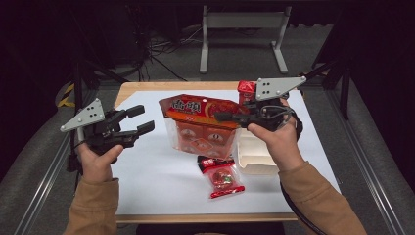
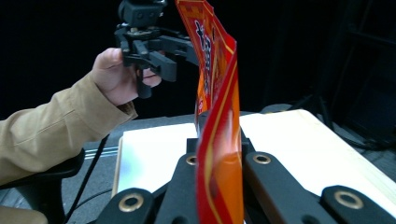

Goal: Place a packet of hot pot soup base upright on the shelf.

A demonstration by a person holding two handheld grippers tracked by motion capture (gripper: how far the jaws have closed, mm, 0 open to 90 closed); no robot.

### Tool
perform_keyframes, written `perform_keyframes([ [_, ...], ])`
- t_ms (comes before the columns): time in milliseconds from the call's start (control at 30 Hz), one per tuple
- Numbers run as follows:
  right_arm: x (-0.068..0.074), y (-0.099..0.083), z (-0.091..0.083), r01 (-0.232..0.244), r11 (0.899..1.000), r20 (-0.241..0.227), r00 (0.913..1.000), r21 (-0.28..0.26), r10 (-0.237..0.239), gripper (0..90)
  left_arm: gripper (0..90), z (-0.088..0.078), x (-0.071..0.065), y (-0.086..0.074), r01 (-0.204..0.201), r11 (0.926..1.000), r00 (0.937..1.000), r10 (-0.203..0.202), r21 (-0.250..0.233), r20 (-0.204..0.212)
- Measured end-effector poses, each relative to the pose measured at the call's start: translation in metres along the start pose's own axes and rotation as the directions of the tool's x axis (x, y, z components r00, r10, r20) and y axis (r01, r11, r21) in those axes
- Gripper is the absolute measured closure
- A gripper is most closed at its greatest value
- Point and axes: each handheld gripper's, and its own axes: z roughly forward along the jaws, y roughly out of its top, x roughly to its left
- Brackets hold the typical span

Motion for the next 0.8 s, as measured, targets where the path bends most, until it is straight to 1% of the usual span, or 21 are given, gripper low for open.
perform_keyframes([
  [100,-0.003,0.002,-0.011,-0.003,1.000,0.030,0.9996,0.001,0.003,90.0,36.4,-0.002,0.002,-0.001,0.010,0.9999,0.9999,-0.010,0.005,-0.008],
  [200,-0.005,0.005,-0.020,-0.001,1.000,0.057,0.9984,0.005,0.000,90.0,36.3,-0.002,0.004,-0.003,0.010,0.9999,0.9998,-0.010,0.010,-0.016],
  [400,-0.009,0.007,-0.039,-0.005,1.000,0.111,0.9939,0.011,0.004,90.0,35.6,-0.003,0.007,-0.006,0.017,0.9995,0.9993,-0.016,0.026,-0.033],
  [500,-0.011,0.006,-0.047,-0.011,1.000,0.132,0.9912,0.010,0.009,90.0,34.9,-0.003,0.009,-0.007,0.019,0.9992,0.9988,-0.017,0.035,-0.045],
  [567,-0.012,0.006,-0.050,-0.012,1.000,0.137,0.9905,0.010,0.011,90.0,34.2,-0.003,0.009,-0.007,0.021,0.9990,0.9987,-0.019,0.039,-0.047],
  [700,-0.014,0.005,-0.061,-0.020,1.000,0.173,0.9848,0.009,0.018,90.0,33.3,-0.002,0.012,-0.009,0.026,0.9987,0.9981,-0.023,0.044,-0.057],
  [767,-0.016,0.004,-0.068,-0.024,1.000,0.193,0.9810,0.009,0.022,90.0,33.1,-0.002,0.014,-0.010,0.030,0.9980,0.9980,-0.026,0.056,-0.057],
  [800,-0.016,0.004,-0.068,-0.024,1.000,0.193,0.9810,0.009,0.022,90.0,33.1,-0.002,0.014,-0.010,0.030,0.9980,0.9980,-0.026,0.056,-0.057],
])
